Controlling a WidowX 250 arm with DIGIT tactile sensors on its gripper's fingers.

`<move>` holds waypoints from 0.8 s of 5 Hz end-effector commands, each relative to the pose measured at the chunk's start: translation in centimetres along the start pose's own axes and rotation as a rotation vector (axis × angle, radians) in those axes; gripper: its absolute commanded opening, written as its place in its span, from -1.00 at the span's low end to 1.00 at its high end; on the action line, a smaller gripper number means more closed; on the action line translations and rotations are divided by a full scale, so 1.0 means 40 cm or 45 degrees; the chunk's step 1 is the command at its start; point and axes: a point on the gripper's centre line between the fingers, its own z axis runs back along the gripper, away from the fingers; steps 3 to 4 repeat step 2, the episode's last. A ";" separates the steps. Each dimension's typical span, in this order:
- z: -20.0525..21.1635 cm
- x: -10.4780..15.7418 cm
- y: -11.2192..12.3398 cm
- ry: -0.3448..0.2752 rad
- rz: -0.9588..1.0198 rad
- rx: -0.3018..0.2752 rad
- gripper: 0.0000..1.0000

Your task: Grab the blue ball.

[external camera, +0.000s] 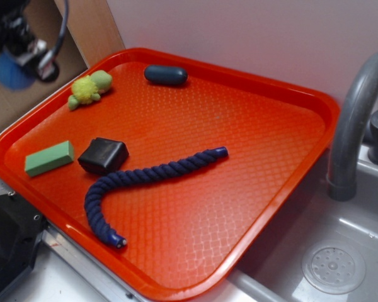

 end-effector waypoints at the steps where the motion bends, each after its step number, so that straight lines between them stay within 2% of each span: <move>1: 0.072 0.138 0.031 -0.041 -0.070 -0.106 -1.00; 4: 0.060 0.140 0.021 -0.028 -0.054 -0.090 -1.00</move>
